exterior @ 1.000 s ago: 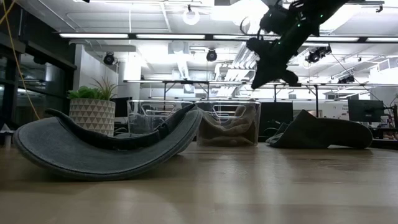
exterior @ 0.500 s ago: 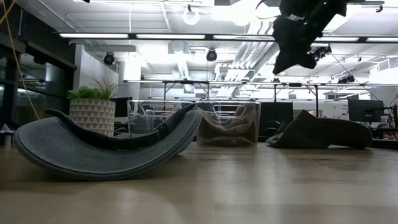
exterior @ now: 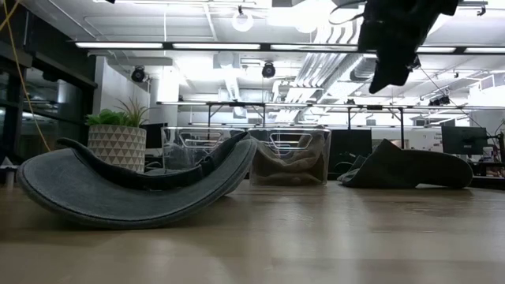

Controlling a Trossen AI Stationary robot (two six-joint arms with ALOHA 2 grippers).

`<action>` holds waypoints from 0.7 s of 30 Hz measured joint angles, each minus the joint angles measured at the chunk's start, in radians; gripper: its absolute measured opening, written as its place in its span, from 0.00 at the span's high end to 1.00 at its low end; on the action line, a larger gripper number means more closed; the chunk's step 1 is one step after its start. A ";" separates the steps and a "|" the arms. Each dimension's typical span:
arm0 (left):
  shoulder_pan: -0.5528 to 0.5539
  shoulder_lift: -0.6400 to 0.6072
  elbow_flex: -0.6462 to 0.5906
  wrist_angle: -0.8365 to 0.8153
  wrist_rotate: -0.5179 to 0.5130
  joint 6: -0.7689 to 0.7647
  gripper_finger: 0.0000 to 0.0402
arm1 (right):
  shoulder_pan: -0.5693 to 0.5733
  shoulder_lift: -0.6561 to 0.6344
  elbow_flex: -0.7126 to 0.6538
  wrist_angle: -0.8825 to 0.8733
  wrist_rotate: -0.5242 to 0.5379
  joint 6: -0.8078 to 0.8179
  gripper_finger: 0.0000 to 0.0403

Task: Pick & Place hat
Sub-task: Put the top gray cap into the left transparent bin

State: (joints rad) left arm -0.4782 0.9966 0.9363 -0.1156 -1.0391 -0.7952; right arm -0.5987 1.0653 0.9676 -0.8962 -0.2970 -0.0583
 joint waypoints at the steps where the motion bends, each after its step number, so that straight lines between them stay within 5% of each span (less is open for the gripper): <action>1: 0.000 0.000 0.000 0.000 0.001 0.000 0.40 | 0.006 0.000 0.000 -0.013 0.000 -0.041 0.91; 8: 0.000 0.001 0.000 -0.027 0.011 0.000 0.40 | 0.068 0.000 0.000 -0.049 0.006 -0.257 0.78; 21: 0.000 0.010 0.000 -0.142 0.012 -0.001 0.40 | 0.160 0.001 0.000 -0.050 0.182 -0.355 0.46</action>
State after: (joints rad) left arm -0.4782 1.0068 0.9367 -0.2572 -1.0273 -0.7959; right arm -0.4385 1.0666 0.9676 -0.9459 -0.1152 -0.4130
